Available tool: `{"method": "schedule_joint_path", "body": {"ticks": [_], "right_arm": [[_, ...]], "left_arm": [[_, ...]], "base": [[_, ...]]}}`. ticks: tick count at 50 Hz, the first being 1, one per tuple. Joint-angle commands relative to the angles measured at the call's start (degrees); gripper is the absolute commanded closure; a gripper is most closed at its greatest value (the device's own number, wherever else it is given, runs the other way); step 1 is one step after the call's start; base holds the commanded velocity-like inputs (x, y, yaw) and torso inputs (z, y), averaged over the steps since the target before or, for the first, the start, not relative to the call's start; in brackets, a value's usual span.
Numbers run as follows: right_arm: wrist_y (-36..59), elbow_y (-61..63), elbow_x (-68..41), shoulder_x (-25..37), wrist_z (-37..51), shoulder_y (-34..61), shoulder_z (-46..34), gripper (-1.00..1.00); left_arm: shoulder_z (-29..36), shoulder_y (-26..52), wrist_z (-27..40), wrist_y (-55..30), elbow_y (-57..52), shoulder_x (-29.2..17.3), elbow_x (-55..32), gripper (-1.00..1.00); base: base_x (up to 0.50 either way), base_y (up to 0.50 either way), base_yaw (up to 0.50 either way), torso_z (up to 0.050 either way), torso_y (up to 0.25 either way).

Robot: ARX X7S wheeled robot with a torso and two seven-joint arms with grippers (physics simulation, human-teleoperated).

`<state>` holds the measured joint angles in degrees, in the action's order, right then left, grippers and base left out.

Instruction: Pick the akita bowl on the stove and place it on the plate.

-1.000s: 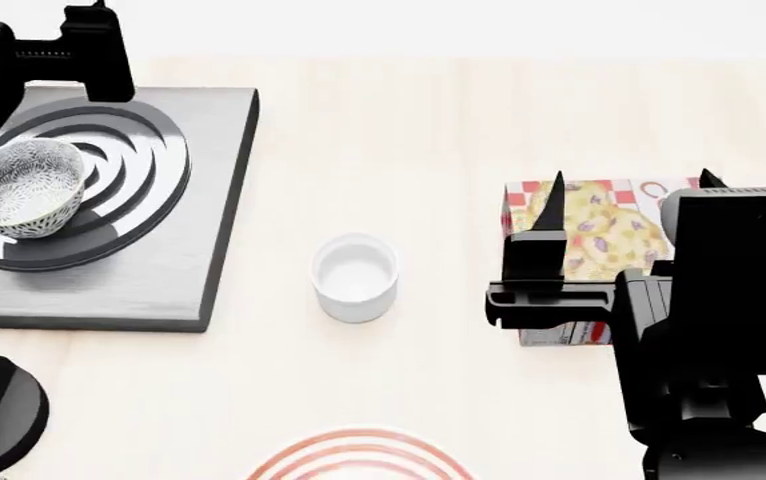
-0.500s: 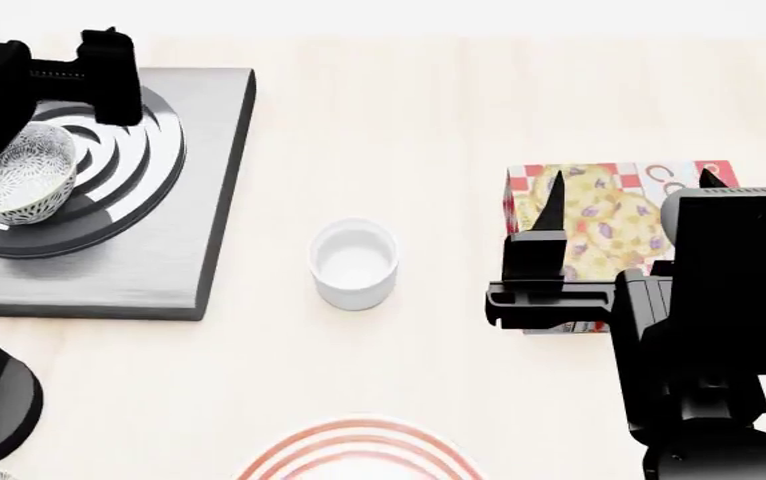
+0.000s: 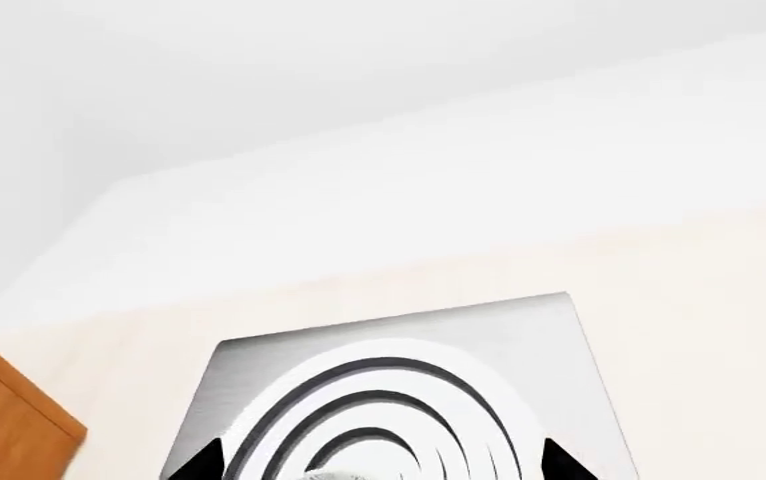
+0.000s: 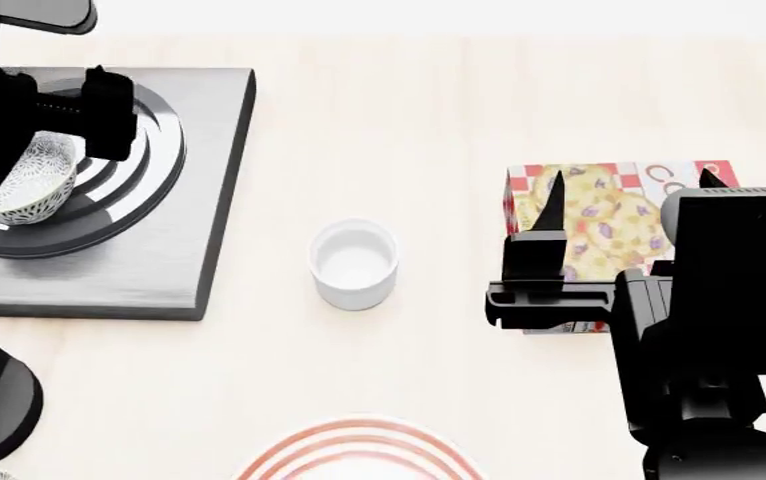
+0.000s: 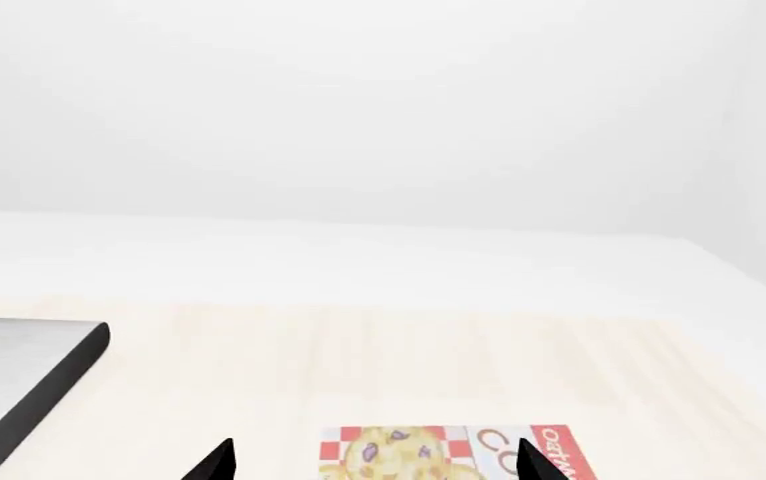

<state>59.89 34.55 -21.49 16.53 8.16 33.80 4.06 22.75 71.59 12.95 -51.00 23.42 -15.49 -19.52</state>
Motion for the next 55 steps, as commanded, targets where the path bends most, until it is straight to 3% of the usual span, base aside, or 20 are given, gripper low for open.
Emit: {"method": "schedule_joint_path", "body": {"ticks": [1,55], "right_arm": [[-0.1,0.0,-0.3,0.1,0.2,0.0,-0.1,-1.00],[-0.4,-0.2,-1.4,0.7,1.2,0.0,-0.3,-1.00]], "left_arm": [[0.9,-1.4,0.7,-0.3,0.5,-0.2,0.5,-1.00],[0.9,-5.4,2.4,0.0,1.8,-1.1,0.2,-1.00]], "base": [[0.00,0.00,0.00,0.000,0.000],[0.00,0.00,0.00,0.000,0.000]]}}
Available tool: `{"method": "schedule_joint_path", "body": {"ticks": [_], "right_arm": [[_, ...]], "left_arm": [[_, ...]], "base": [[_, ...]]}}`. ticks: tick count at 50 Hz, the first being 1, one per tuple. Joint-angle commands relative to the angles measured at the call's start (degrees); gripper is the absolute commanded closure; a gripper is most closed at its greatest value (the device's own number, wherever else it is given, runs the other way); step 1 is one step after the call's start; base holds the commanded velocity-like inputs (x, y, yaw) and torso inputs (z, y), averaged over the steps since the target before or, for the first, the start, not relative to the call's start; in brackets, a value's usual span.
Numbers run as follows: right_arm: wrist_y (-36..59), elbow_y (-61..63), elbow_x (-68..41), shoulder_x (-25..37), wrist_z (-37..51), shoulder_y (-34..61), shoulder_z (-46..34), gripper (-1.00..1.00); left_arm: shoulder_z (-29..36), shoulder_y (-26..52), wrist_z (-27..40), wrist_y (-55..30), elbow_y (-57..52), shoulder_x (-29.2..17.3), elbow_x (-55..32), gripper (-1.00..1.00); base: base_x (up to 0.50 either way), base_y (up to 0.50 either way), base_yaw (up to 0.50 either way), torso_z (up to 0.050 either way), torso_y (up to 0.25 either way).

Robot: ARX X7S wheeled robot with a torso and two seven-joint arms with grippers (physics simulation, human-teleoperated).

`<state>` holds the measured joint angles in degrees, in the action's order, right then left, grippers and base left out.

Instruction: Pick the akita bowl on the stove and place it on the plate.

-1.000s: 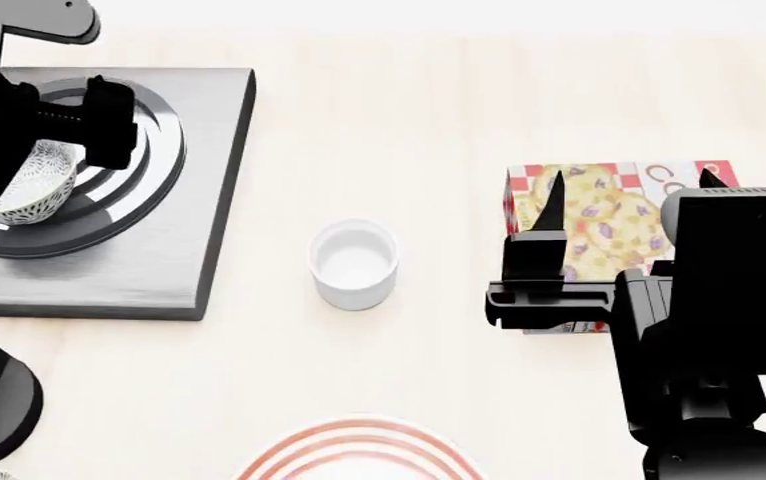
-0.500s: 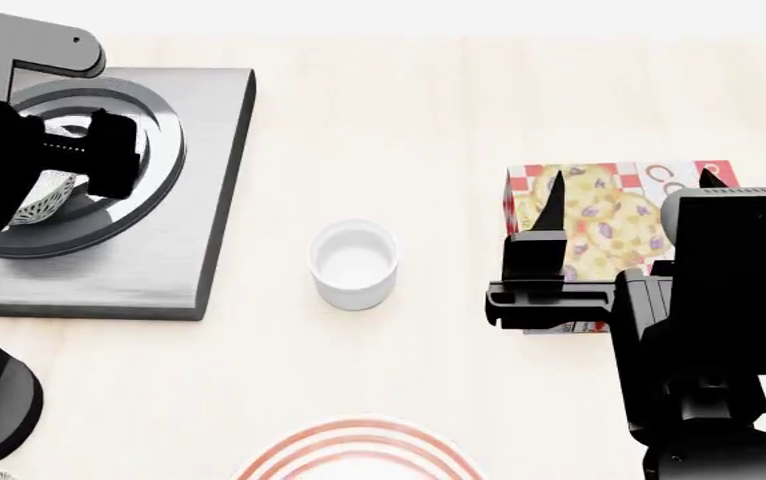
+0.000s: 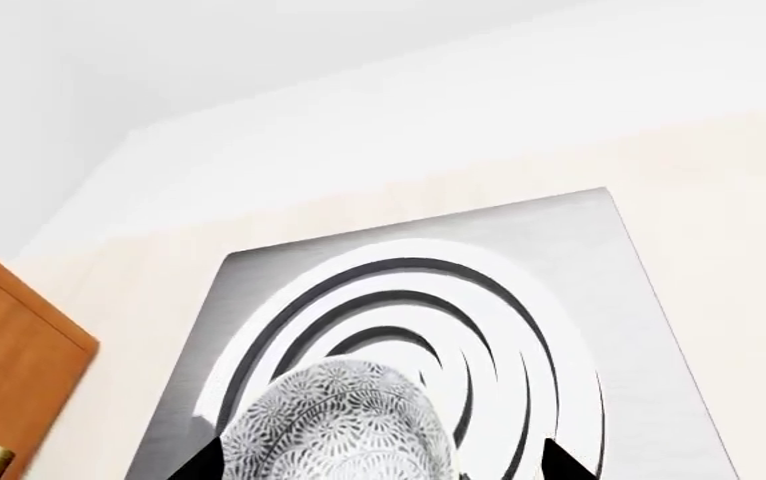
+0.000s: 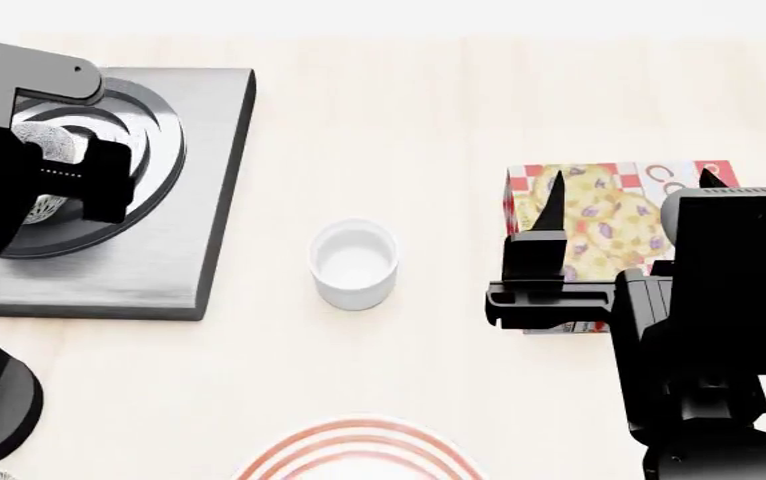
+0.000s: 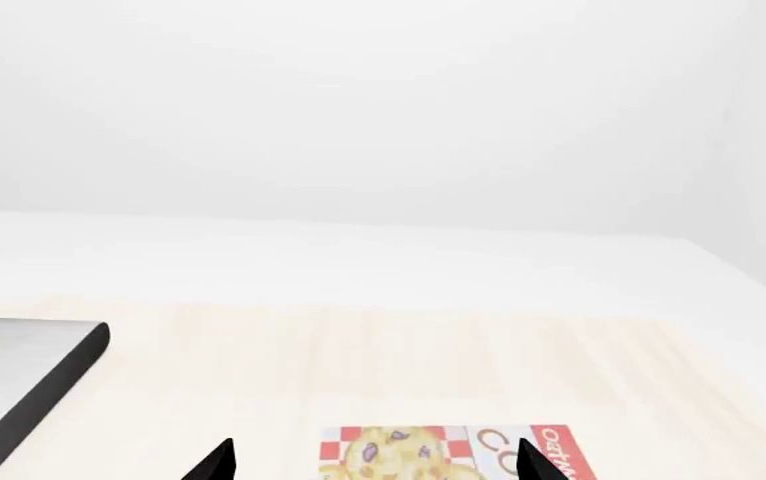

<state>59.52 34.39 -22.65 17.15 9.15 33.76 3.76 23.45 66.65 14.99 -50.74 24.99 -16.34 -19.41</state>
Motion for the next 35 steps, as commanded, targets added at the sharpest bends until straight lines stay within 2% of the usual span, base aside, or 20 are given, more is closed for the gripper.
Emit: {"method": "schedule_joint_path", "body": {"ticks": [1,35], "right_arm": [[-0.1,0.0,-0.2,0.1,0.2,0.0,-0.1,-1.00],[-0.8,-0.6,-1.0,0.5,0.6,-0.2,-0.4,-1.00]], "left_arm": [[0.2,-0.5,0.5,-0.2,0.3,-0.3,0.1,-1.00],[1.8,-1.3,0.2,-1.2,1.0,-1.1,0.4,-1.00]], "base": [[0.00,0.00,0.00,0.000,0.000],[0.00,0.00,0.00,0.000,0.000]]}}
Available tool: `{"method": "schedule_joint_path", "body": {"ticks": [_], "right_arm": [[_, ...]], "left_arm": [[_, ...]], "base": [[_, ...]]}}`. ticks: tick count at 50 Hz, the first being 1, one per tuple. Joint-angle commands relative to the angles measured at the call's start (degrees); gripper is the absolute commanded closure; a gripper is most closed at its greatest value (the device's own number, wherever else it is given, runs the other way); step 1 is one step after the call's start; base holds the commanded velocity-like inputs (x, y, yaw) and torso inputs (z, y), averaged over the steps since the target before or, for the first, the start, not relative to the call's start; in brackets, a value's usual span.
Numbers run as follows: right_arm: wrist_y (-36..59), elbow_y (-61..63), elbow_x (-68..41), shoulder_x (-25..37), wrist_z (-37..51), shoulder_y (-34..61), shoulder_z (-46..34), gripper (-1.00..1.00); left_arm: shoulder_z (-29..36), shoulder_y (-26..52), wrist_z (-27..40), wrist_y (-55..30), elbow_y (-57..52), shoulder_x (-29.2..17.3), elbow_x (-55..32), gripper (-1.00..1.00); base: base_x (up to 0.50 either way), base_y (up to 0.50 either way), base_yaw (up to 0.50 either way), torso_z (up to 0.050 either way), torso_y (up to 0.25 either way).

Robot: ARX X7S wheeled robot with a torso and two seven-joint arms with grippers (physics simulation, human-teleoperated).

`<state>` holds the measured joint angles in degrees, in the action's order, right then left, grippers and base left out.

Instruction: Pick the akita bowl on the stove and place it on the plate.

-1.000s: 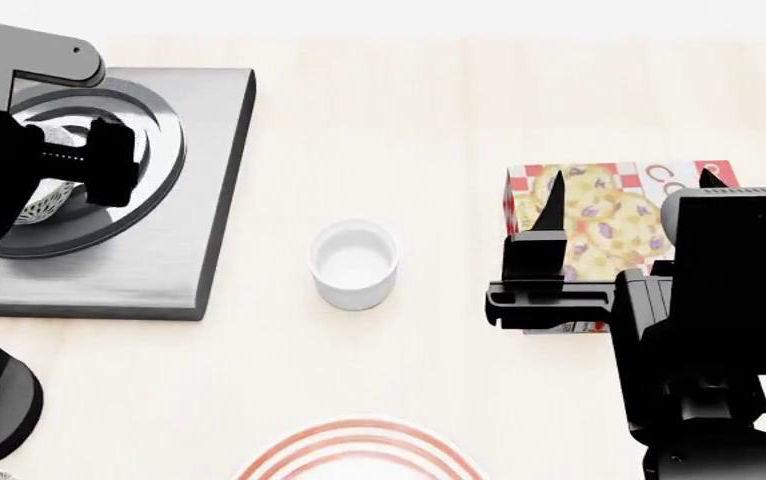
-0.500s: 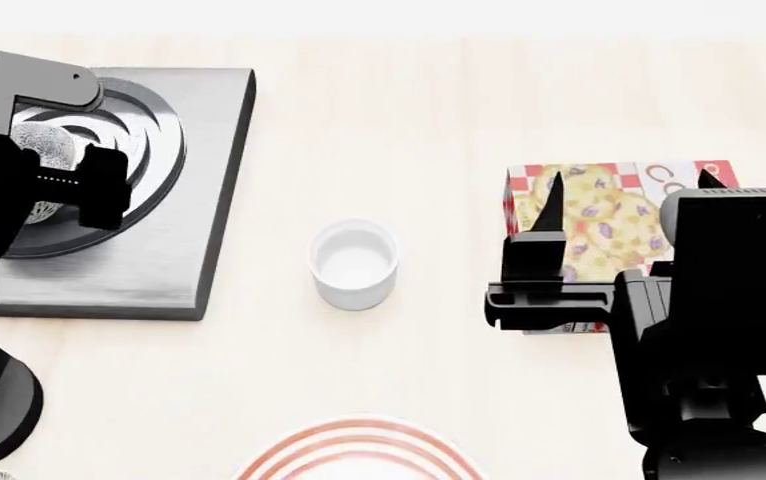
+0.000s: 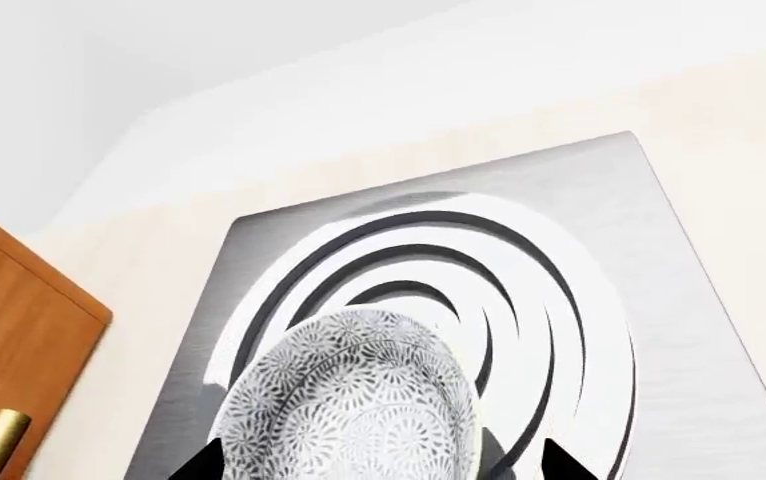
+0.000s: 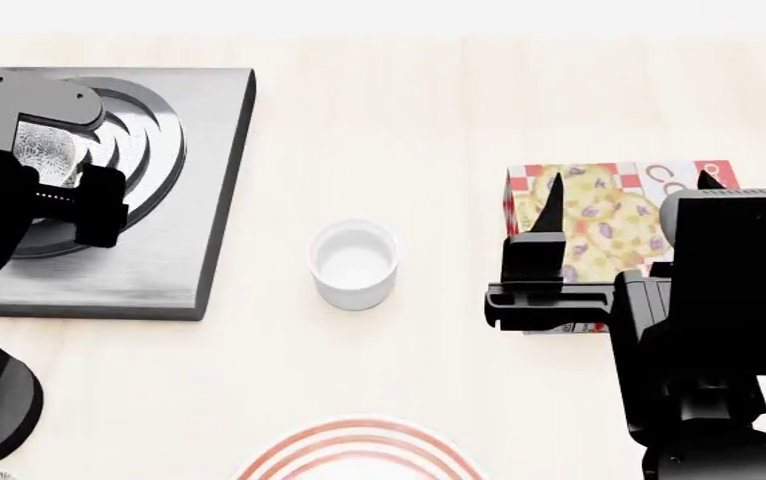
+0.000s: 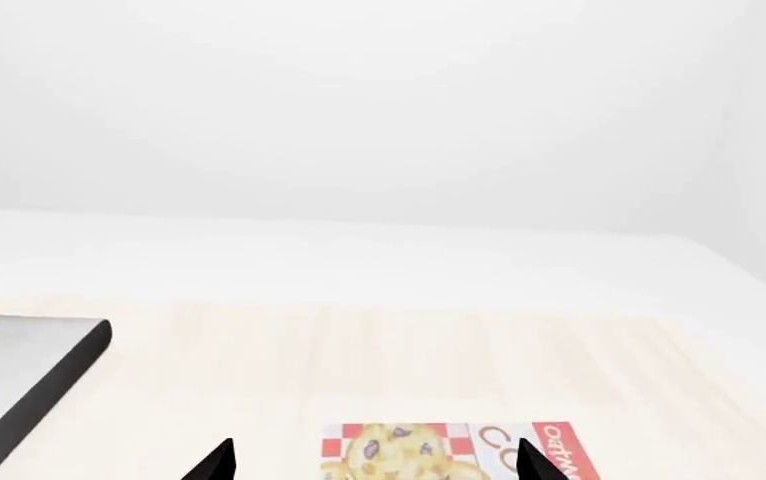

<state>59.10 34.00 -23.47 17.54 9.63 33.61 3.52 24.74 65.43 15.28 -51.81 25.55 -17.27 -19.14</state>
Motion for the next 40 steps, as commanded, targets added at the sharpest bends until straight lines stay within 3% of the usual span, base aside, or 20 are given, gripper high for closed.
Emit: {"method": "schedule_joint_path", "body": {"ticks": [1,40], "right_arm": [[-0.4,-0.2,-0.2,0.1,0.1,-0.1,-0.1,-1.00],[-0.5,-0.2,-1.1,0.6,0.9,-0.2,-0.3,-1.00]], "left_arm": [[0.6,-0.1,-0.1,-0.1,0.5,-0.2,0.1,-1.00],[2.0,-0.7,0.0,-0.3,1.7,-1.1,0.8,-1.00]], "base": [[0.00,0.00,0.00,0.000,0.000],[0.00,0.00,0.00,0.000,0.000]]}}
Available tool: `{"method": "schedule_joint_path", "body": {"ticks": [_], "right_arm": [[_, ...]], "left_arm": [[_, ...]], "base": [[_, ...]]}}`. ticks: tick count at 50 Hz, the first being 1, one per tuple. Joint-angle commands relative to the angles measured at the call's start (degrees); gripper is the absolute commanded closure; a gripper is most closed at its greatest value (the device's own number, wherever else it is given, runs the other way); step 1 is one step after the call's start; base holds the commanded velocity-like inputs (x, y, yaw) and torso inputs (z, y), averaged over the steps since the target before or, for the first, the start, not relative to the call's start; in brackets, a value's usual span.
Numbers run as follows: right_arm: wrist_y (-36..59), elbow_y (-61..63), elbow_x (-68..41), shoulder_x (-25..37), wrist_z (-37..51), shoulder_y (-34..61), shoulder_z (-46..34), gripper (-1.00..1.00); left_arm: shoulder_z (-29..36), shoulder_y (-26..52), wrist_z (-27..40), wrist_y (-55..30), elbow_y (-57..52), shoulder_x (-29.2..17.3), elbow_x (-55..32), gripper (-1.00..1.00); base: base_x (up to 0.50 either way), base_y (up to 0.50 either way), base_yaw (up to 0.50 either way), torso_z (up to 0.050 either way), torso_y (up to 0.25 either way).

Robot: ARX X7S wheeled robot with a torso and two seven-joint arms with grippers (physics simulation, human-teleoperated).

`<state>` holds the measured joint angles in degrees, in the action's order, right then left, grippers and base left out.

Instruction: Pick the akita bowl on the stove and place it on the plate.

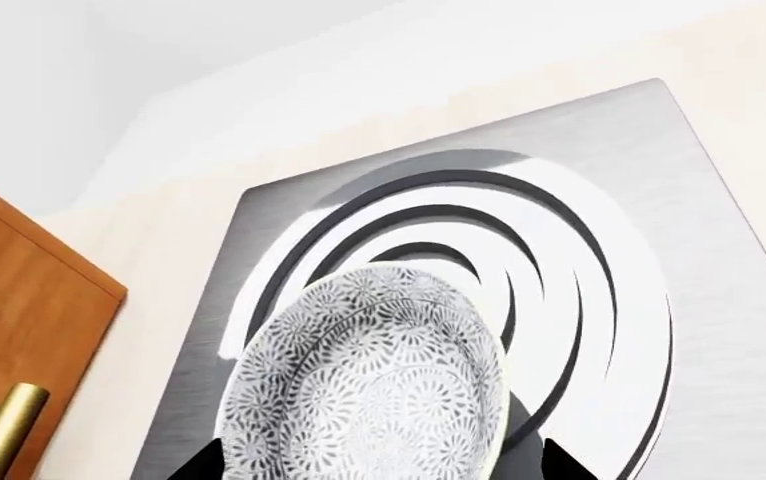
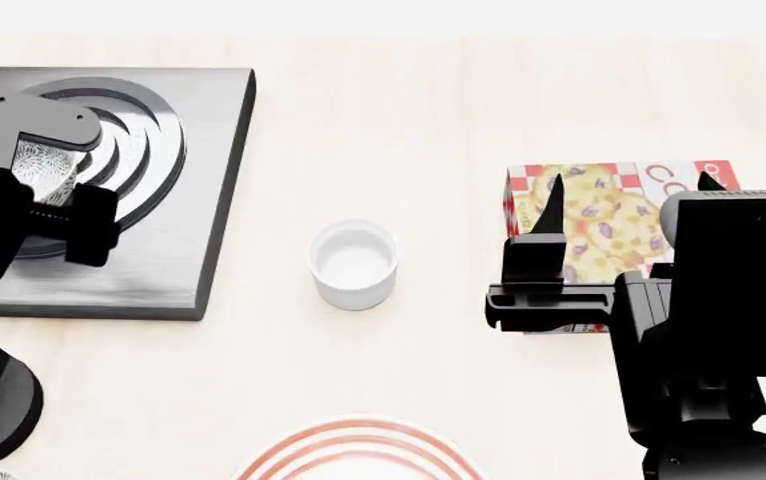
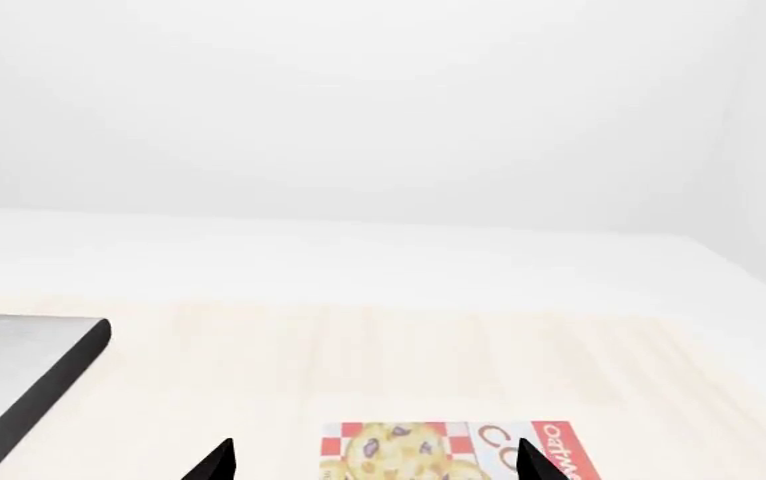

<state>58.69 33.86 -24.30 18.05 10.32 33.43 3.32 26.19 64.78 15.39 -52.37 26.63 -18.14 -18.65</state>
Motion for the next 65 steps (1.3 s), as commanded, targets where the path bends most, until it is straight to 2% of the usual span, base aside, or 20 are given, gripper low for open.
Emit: {"method": "schedule_joint_path", "body": {"ticks": [1,65], "right_arm": [[-0.1,0.0,-0.3,0.1,0.2,0.0,-0.1,-1.00],[0.2,0.2,-1.8,0.8,1.5,0.3,-0.4,-1.00]], "left_arm": [[0.6,0.0,-0.1,0.3,0.6,-0.2,0.3,-1.00],[2.1,-0.5,-0.8,0.4,1.1,-1.4,0.4,-1.00]], "base": [[0.00,0.00,0.00,0.000,0.000],[0.00,0.00,0.00,0.000,0.000]]}}
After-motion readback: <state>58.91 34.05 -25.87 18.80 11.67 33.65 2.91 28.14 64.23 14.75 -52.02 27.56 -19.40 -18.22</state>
